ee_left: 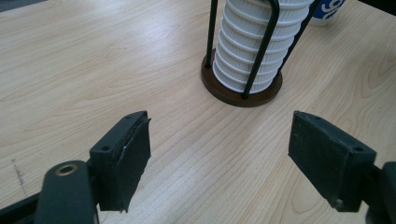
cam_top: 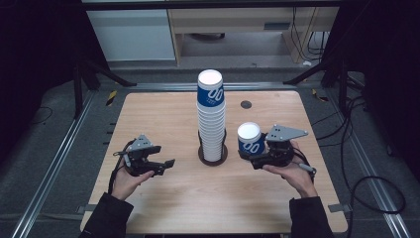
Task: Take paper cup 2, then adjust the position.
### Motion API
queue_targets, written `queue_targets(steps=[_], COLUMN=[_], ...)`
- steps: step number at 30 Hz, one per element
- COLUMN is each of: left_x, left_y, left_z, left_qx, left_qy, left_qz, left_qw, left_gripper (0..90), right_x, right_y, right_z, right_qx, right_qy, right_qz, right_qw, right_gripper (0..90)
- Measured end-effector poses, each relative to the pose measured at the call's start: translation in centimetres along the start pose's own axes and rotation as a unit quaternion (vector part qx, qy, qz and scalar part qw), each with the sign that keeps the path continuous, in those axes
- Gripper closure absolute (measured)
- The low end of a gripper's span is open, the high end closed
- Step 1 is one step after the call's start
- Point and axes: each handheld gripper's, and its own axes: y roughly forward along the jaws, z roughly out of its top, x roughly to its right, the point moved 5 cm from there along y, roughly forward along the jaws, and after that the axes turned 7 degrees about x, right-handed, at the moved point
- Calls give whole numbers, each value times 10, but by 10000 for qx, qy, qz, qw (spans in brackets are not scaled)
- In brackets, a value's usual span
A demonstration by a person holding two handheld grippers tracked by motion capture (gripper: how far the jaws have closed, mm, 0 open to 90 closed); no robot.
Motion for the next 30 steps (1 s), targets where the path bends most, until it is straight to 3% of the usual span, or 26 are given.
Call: queue_targets(steps=[14,16,22,30], left_x=[8,11,18,29], left_y=[1,2,2,0], left_z=[2,2,5,9], left_qx=[-36,-68,-37,17], left_qy=[42,107,172,283], left_qz=[-188,-219,-352,-615], left_qw=[9998,9997,9992,9977], left_gripper=[196,194,189,185], right_x=[-19,-24,-32,-44], right_y=[22,27,34,48], right_z=[-19,-22,-24,-33], right_qx=[-417,-538,-552,-760], right_qy=[-247,-382,-439,-556], right_qz=[512,606,871,1238], right_qw=[9975,9960,9937,9878], right_gripper=[196,195,195,195])
